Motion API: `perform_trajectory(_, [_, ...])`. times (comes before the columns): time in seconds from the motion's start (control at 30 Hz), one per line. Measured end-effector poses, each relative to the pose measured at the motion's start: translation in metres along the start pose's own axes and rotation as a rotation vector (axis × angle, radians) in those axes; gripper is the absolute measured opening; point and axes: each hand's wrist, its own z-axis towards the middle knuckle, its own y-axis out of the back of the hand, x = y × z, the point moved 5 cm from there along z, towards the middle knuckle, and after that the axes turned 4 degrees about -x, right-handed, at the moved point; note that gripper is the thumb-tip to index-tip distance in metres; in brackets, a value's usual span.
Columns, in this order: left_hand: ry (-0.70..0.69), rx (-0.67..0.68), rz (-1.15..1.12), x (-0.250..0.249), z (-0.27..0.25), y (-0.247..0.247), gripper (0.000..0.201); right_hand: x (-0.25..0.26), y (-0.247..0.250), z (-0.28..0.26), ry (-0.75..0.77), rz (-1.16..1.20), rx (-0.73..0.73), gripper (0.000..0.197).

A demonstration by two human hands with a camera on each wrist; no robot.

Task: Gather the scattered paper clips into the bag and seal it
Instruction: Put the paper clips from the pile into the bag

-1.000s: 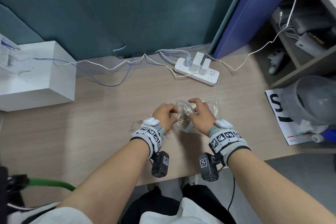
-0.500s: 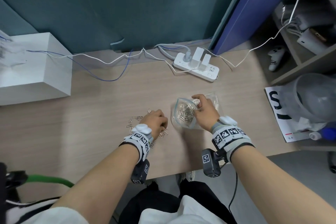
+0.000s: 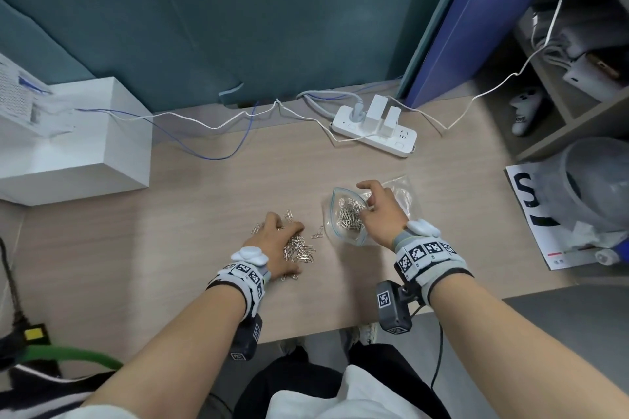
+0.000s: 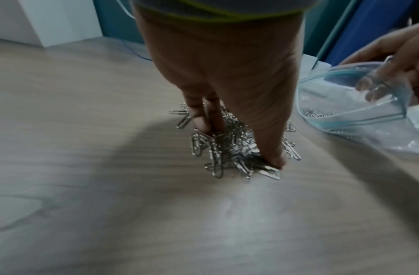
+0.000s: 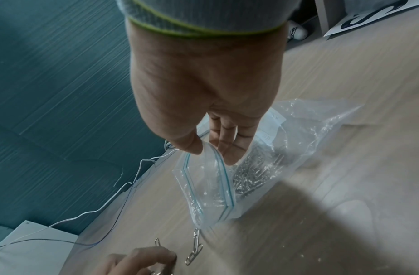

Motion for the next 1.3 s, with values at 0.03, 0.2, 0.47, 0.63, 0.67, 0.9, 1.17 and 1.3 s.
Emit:
perform_trajectory(0.03, [-0.020,0.000,-0.026,-0.001,0.002,-0.004,0.079,-0.001,-0.001,0.000,-0.001,-0.004,0.002,0.052])
perform_trajectory(0.2, [-0.051,-0.077,-0.099,-0.005,0.015,-0.013,0.032,-0.005,-0.003,-0.003,-0.011,-0.020,0.008,0.054])
perform_trajectory(0.47, [0.041,-0.183,-0.244,-0.002,0.029,-0.011,0.015,-0.008,-0.004,-0.002,-0.014,-0.016,0.000,0.057])
perform_trajectory(0.63, [0.056,-0.268,-0.456,-0.034,0.040,0.012,0.012,-0.008,-0.004,-0.002,-0.017,-0.009,0.004,0.056])
perform_trajectory(0.67, [0.047,-0.272,-0.504,-0.044,0.043,0.014,0.013,-0.008,-0.004,-0.003,-0.015,-0.010,0.002,0.056])
perform_trajectory(0.9, [-0.041,-0.193,-0.654,-0.095,0.055,0.018,0.014,-0.009,0.000,-0.002,-0.018,-0.009,-0.018,0.056])
perform_trajectory(1.17, [0.016,-0.289,-0.314,-0.036,0.051,0.005,0.026,-0.015,0.003,-0.002,-0.013,0.006,-0.029,0.055])
perform_trajectory(1.3, [-0.041,-0.224,-0.198,-0.036,0.047,-0.013,0.049,-0.019,0.007,-0.001,-0.007,0.019,-0.050,0.055])
